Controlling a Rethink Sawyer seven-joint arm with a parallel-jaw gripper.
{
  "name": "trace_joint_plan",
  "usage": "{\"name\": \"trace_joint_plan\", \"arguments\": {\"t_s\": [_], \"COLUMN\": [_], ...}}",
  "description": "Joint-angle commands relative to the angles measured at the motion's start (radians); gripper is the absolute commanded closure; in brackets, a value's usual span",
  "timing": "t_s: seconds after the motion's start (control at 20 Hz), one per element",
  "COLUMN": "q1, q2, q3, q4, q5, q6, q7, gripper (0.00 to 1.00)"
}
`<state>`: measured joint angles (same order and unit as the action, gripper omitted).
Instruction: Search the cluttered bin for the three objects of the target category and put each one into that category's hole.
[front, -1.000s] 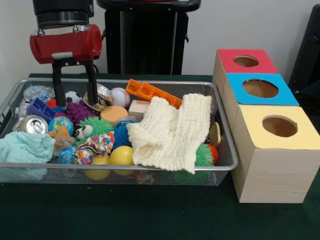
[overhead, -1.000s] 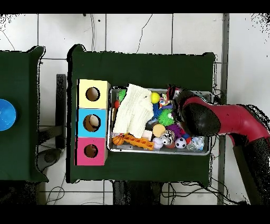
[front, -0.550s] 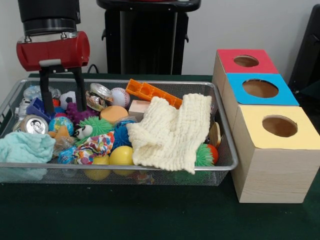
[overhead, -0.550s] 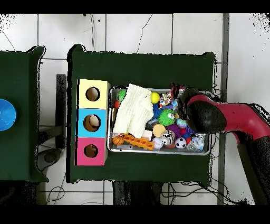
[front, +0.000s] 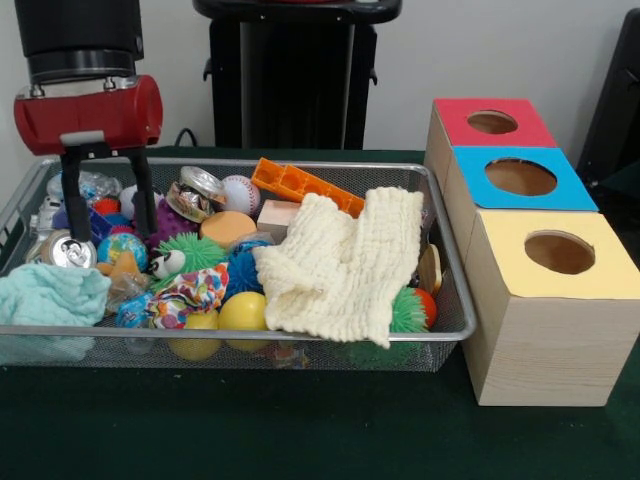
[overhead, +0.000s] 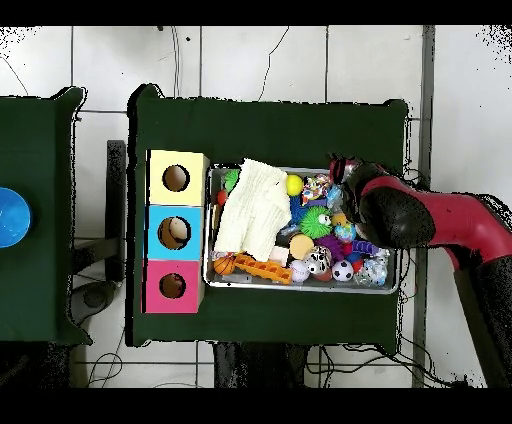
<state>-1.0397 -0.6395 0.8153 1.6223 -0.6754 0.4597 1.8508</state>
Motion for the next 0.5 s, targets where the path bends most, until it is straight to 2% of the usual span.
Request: {"name": "trace_joint_plan", "arguments": {"t_s": [0.05, 0.5], "q1": [-0.002, 0.012], "q2": [0.062, 0.077], "q3": [0.026, 0.030], "q4": [-0.050, -0.071], "q5": [-0.082, -0.112], "q6": [0.080, 0.030], "q7": [-0.300, -0.247], "gripper": [0.00, 0.00]}}
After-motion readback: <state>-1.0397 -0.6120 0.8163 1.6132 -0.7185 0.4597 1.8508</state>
